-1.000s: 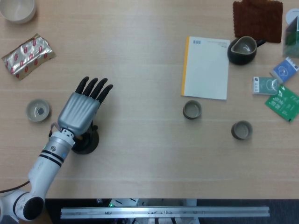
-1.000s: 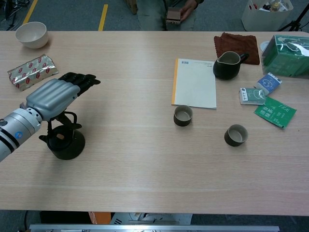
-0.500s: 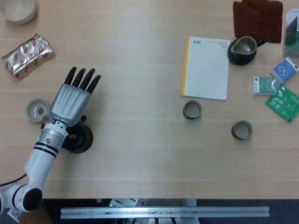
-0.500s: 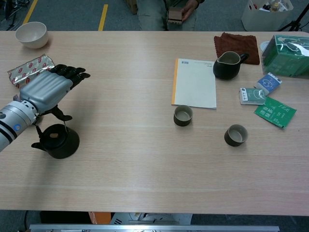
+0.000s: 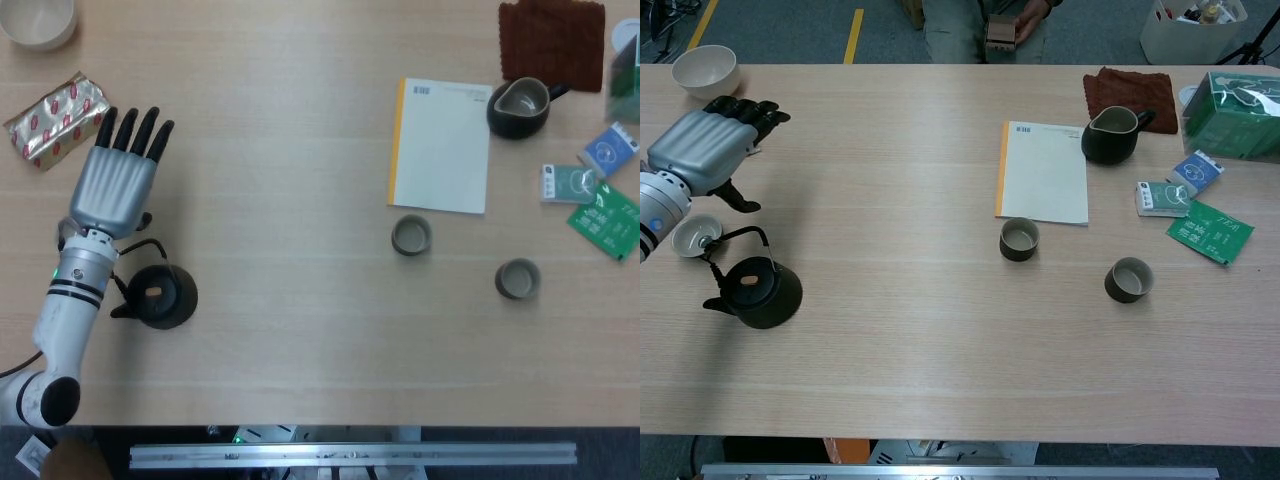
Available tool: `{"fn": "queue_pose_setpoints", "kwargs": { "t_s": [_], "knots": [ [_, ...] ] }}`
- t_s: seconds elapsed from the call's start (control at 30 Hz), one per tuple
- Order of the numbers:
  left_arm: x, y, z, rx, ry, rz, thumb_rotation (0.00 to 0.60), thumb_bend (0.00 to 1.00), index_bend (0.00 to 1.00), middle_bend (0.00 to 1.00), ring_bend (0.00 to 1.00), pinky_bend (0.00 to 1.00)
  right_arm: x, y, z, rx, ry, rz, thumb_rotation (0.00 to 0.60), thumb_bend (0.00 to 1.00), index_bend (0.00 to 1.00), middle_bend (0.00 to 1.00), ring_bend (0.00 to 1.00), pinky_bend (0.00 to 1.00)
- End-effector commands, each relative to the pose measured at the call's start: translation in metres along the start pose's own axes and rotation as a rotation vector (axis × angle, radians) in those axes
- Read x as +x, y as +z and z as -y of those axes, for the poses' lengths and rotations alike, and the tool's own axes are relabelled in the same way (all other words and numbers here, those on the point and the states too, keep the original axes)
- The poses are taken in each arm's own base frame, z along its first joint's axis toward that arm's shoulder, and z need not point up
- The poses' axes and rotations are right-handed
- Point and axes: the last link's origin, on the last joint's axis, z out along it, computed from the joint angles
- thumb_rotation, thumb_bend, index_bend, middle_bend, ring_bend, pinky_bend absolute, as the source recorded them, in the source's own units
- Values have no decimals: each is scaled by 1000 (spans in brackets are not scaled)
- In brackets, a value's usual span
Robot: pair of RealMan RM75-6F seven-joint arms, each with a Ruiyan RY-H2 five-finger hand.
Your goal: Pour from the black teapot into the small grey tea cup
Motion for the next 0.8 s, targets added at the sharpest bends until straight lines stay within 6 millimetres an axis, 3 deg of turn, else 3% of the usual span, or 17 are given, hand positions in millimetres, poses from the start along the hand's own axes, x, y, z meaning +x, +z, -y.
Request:
{"fn": "queue_pose_setpoints", "kwargs": {
  "t_s": [0.03, 0.4, 0.8],
  "knots": [
    [7, -12, 5, -2, -9, -12, 600, 94, 0, 0, 0, 0, 0, 0, 0, 3, 1, 0, 600, 145, 270, 251, 143, 272],
    [0, -61, 20, -43, 116, 53, 600, 95, 0, 0, 0, 0, -1, 0, 0, 9, 3, 3, 600, 146, 270, 251, 143, 273],
    [-7, -84, 28, -41, 137, 75, 600, 94, 0, 0, 0, 0, -1, 2, 3, 17, 1, 5, 600, 146, 270, 251, 143, 272]
  ]
}}
